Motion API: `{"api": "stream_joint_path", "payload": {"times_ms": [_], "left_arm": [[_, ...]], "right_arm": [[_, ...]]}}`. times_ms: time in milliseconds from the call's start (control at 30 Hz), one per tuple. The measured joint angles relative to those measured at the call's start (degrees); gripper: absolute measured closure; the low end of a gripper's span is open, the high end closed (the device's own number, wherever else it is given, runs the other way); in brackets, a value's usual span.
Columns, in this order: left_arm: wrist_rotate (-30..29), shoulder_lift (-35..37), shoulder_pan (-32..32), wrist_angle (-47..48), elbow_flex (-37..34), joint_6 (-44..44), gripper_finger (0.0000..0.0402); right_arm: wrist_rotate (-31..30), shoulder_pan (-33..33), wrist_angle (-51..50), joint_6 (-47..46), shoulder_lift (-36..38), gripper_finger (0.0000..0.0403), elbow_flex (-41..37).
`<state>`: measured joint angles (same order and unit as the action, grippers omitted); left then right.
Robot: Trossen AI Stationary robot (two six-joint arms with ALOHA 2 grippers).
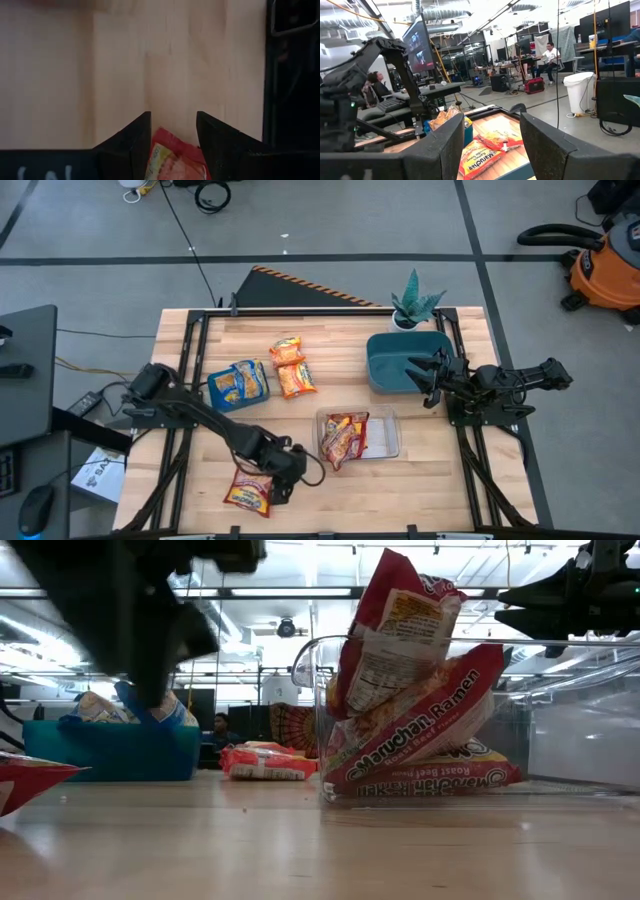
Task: Sort Maruchan noodles
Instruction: Put the red noodle pack into the transparent bin
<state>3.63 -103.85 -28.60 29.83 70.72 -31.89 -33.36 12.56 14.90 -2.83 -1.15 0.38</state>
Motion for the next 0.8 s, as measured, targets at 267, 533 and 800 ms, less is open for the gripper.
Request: {"api": "stream_joint_path", "payload": {"times_ms": [267, 533, 800], "left_arm": [[7.4, -4.4, 0.8, -0.2, 0.0, 3.4, 0.0237], [12.1, -5.0, 2.7, 0.0, 0.0, 10.1, 0.0237], [17.4, -6.5, 4.4, -0.1, 0.0, 16.0, 0.0237]], "right_arm": [[0.0, 0.0, 0.0, 0.0, 0.0, 0.0204, 0.0], [0.0, 0.0, 0.0, 0.0, 0.0, 0.0204, 0.0], [0.0, 0.0, 0.0, 0.0, 0.0, 0.0204, 0.0]]}}
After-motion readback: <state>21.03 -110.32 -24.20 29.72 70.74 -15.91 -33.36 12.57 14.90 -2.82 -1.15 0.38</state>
